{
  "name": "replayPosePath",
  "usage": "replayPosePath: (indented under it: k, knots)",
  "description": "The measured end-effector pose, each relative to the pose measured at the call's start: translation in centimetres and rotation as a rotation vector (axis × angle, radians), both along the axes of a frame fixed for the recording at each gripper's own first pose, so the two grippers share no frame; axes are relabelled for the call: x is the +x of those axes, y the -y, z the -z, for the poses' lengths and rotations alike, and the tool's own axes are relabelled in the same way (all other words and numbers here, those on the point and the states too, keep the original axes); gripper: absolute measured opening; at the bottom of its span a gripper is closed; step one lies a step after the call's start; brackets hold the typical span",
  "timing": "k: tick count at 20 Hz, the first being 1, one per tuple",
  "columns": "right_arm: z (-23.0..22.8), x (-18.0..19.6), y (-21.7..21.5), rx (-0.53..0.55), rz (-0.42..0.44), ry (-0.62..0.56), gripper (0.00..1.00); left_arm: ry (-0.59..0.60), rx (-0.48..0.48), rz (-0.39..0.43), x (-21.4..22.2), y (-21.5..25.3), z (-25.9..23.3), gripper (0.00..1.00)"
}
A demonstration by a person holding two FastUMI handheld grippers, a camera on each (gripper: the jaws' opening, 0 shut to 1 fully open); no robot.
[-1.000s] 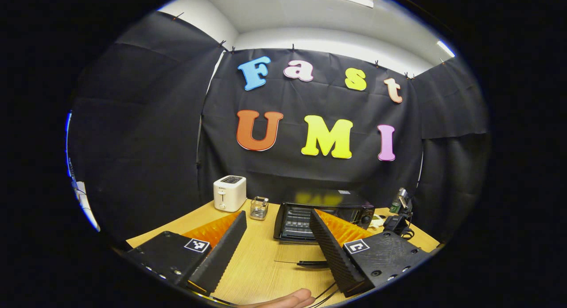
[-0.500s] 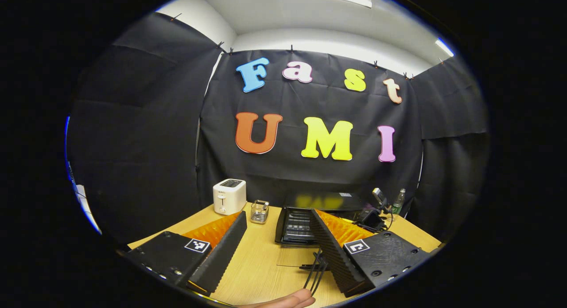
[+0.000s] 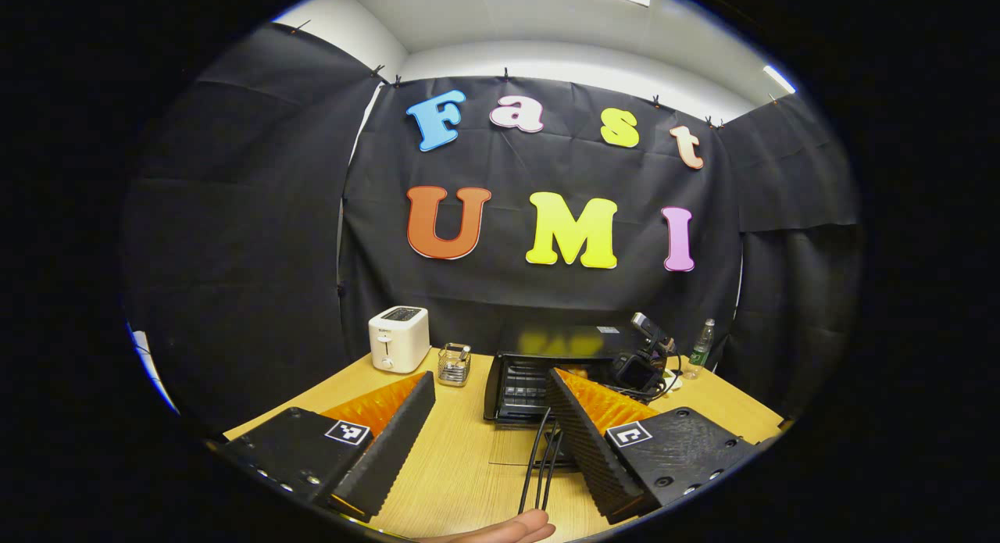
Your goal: Open the electric oven with the left hand, put the food in, and close the electric oven.
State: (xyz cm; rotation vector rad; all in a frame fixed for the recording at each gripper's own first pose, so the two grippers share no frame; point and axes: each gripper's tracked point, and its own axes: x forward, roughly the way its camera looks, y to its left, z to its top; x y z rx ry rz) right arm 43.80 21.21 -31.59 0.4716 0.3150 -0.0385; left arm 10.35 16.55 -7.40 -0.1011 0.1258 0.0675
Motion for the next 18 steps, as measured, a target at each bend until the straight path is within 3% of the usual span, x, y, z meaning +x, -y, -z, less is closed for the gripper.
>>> replayPosePath:
  k: [5,8,13,18]
  knots:
    - [0.7,-0.1,0.3,0.036,-0.007,-0.03,0.9,-0.003,-0.008,0.001,-0.5,-0.1,0.2,0.94]
    - [0.6,-1.3,-0.1,0.004,-0.031,-0.042,0.95,-0.011,-0.012,0.003,-0.6,0.1,0.4,0.94]
    - [-1.0,-5.2,-0.6,0.0,-0.087,-0.028,0.95,-0.019,-0.025,0.025,-1.5,1.2,0.7,0.94]
    - [-6.9,-11.4,-0.5,0.024,-0.176,0.07,0.95,-0.079,-0.016,0.02,-1.4,1.8,3.1,0.94]
